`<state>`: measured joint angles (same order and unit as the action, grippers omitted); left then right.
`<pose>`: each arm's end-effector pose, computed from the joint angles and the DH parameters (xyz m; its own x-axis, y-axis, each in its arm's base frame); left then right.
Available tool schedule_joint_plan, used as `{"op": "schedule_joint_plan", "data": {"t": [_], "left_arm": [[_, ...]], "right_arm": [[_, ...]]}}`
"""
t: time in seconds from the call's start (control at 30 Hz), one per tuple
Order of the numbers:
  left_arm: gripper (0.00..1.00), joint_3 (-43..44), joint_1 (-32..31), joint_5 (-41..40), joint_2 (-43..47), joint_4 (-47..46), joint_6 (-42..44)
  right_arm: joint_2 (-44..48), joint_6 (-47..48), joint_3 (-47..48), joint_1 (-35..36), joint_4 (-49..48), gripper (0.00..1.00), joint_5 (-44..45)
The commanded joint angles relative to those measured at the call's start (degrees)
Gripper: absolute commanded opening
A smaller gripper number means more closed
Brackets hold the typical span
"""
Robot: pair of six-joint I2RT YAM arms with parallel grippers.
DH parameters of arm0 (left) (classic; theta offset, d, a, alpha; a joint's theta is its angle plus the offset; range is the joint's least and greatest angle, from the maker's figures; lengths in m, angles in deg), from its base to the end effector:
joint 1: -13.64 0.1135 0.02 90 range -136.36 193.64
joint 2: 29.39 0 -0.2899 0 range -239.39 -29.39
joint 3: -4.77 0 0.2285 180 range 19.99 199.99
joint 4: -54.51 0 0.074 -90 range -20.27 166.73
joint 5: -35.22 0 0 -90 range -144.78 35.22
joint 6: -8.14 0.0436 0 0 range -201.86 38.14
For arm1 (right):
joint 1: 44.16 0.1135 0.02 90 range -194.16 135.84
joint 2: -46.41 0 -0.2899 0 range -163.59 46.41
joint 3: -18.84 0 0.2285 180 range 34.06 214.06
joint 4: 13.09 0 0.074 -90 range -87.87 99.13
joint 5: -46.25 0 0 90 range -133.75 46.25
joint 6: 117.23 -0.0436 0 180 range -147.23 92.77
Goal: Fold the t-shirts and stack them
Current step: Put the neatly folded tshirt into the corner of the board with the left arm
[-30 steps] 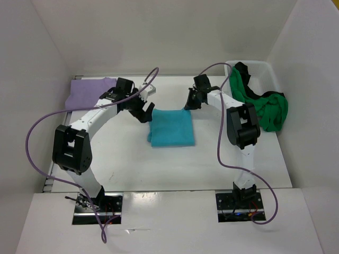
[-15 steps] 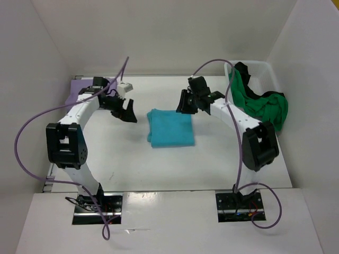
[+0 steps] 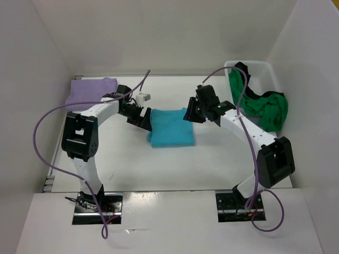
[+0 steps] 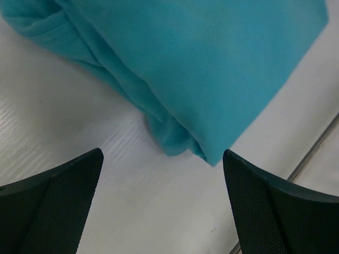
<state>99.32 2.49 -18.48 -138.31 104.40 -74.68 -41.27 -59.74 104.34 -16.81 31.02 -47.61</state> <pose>0.3705 -0.0993 0.2327 -0.8258 0.2654 -0.4975 0.5154 0.7134 -0.4748 0.2809 0.1486 0.3095 -0.8100 0.1847 -0.5566 -0.0763 0.9078 0.4124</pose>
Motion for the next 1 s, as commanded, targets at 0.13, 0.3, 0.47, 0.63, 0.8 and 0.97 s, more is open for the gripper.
{"op": "schedule_joint_plan", "data": {"t": [0.13, 0.3, 0.47, 0.63, 0.8, 0.97], "left_arm": [[1.00, 4.42, -4.49, -11.85, -8.31, -2.51, -7.61], [1.00, 4.43, -5.01, -11.26, -11.13, -3.04, -8.23], [1.00, 4.96, -8.35, -7.11, -14.56, -3.04, -7.71], [0.72, 3.38, -8.35, -4.57, -16.75, -3.83, -7.71], [0.44, 7.24, -7.83, -3.60, -22.11, -1.98, -7.09], [0.00, 7.24, -6.68, -4.74, -22.82, -1.98, -7.00]], "right_arm": [[6.38, -4.23, -2.69, 0.16, -0.06, 0.42, 3.07], [8.31, -4.75, -1.29, 0.16, 2.49, 0.42, 4.47], [10.60, -5.28, -0.76, 0.16, 3.64, 0.42, 6.14], [11.13, -5.28, 2.05, 0.16, 5.57, 0.42, 7.46], [12.79, -5.81, 2.58, 0.16, 5.57, 0.42, 8.08], [13.85, -5.81, 2.58, -0.37, 6.62, 0.42, 8.60]]}}
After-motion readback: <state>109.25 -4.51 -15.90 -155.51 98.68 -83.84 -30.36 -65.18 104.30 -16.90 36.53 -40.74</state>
